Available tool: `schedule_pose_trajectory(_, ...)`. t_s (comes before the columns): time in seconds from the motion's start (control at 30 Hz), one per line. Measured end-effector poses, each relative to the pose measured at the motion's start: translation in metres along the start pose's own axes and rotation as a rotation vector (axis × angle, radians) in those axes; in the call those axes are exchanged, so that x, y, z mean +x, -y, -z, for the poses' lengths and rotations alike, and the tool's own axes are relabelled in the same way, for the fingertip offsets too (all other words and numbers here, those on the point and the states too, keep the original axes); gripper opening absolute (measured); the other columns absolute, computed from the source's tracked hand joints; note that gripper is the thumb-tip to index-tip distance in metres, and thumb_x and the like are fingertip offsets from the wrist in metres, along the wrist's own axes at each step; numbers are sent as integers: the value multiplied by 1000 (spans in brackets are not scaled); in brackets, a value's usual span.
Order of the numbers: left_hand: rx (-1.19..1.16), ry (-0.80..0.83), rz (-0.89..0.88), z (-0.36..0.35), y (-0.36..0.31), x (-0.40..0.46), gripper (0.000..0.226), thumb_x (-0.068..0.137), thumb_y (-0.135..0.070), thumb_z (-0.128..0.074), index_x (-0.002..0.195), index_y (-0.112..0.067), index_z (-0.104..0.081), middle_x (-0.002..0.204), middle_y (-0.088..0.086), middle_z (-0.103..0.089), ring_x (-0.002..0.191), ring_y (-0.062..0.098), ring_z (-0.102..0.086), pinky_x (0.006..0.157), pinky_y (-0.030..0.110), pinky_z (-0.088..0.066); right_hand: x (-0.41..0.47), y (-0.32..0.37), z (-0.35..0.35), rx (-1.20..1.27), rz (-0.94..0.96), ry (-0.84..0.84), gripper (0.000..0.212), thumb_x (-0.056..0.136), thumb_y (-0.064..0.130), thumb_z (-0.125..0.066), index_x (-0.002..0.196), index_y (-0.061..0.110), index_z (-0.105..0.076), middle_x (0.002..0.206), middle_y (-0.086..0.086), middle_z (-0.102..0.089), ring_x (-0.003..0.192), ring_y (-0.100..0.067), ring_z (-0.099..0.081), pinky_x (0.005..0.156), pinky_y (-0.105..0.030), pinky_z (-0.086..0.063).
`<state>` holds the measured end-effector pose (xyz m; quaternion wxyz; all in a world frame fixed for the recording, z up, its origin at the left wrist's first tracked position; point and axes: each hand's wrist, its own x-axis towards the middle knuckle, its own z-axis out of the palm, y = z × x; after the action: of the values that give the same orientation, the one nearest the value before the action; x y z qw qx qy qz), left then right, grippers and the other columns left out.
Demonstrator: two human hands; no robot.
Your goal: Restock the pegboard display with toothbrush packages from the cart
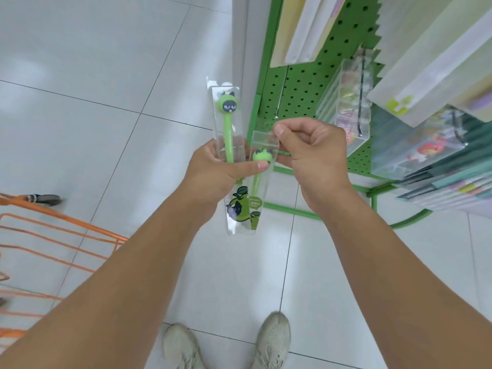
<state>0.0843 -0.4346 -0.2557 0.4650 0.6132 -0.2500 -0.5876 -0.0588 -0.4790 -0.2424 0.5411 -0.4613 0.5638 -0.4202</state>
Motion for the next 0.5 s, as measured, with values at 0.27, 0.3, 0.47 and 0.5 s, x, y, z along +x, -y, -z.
schedule_pose_trajectory(0.27, -66, -20, 52, -10, 6, 20, 53, 63, -1, -90, 106, -16, -64, 106, 4, -77, 97, 15, -74, 69, 16, -55, 11, -9, 1, 4, 10, -75, 14, 96, 5, -66, 87, 14, -72, 72, 5, -73, 68, -6, -69, 61, -23, -56)
schedule_pose_trajectory(0.3, -68, -23, 55, -10, 7, 22, 55, 63, -1, -90, 108, -16, -64, 106, 4, -77, 97, 15, -74, 69, 16, -55, 11, -9, 1, 7, 10, -72, 14, 96, 5, -66, 87, 14, -72, 72, 5, -73, 67, -6, -69, 61, -22, -56)
schedule_pose_trajectory(0.47, -83, -10, 48, -10, 7, 27, 57, 62, 0, -89, 111, -14, -63, 106, 4, -77, 95, 16, -74, 68, 17, -55, 14, -7, 3, 15, 38, -61, 13, 96, 5, -66, 88, 14, -72, 78, -1, -73, 74, -10, -70, 64, -23, -57)
schedule_pose_trajectory(0.5, -87, -6, 50, -10, 7, 27, 58, 62, 0, -89, 111, -14, -63, 106, 4, -77, 96, 16, -74, 67, 16, -54, 14, -7, 4, 17, 42, -62, 13, 96, 5, -66, 88, 13, -72, 79, -2, -73, 74, -11, -70, 64, -24, -57)
